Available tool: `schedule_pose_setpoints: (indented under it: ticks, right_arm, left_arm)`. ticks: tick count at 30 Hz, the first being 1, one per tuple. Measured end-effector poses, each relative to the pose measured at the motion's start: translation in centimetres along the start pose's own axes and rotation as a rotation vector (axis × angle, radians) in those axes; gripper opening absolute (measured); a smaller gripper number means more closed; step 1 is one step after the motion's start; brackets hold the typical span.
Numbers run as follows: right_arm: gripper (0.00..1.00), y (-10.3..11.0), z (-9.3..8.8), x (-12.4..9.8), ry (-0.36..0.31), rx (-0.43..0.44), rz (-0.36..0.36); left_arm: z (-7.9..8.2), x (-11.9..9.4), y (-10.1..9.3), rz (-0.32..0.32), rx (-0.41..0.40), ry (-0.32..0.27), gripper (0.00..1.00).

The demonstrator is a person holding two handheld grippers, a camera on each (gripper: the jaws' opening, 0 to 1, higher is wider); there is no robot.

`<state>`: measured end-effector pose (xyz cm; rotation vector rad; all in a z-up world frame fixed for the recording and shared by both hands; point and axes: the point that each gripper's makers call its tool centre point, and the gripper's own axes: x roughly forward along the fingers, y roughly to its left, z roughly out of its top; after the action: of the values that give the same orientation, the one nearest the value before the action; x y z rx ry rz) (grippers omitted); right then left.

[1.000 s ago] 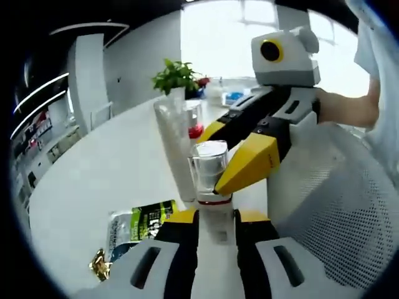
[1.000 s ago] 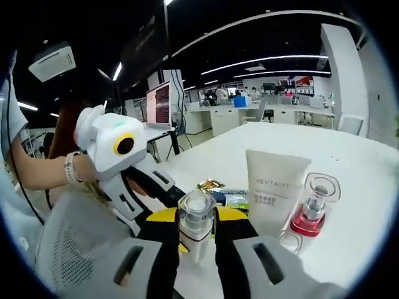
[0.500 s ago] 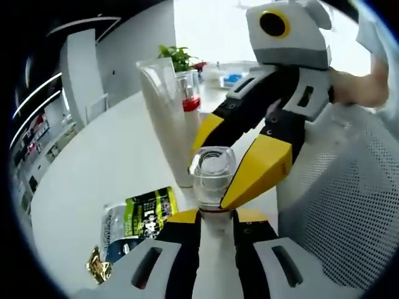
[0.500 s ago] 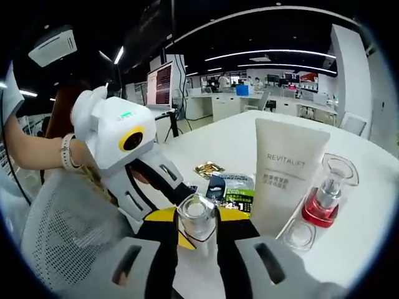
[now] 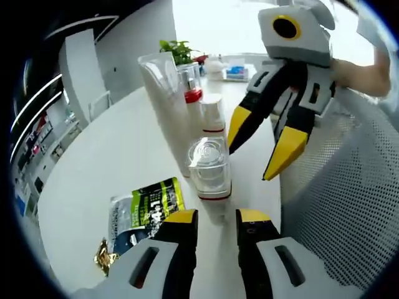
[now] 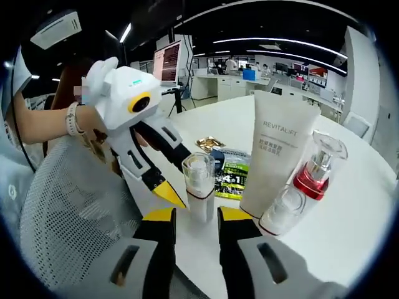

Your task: Arrange the skincare products in the storage area until every visible bottle or jar stands upright without overlapping.

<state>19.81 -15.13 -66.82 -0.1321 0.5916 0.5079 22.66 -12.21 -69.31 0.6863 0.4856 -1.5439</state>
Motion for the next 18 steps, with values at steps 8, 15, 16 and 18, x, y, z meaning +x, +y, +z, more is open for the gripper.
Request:
schedule_pose_setpoints:
  ticks: [8, 15, 16, 18]
  right_arm:
    - [0.18, 0.2, 0.1, 1.6, 0.055, -0.037, 0.040]
    - [0.16, 0.2, -0.8, 2.8, 0.104, -0.056, 0.067]
    - [0.15, 0.3, -0.9, 2.7, 0.105, -0.057, 0.069]
    - [0.12, 0.7, -1.0, 2.6, 0.101, -0.048, 0.084]
  left_arm:
    - [0.0, 0.1, -1.1, -0.017, 0.000, 0.025, 0.17]
    - [0.1, 0.8, -1.6, -0.035, 0.012, 0.043, 0.16]
    - [0.1, 0.8, -1.6, -0.034, 0.013, 0.047, 0.16]
    - [0.0, 0.9, -1.5, -0.032, 0.019, 0.053, 0.18]
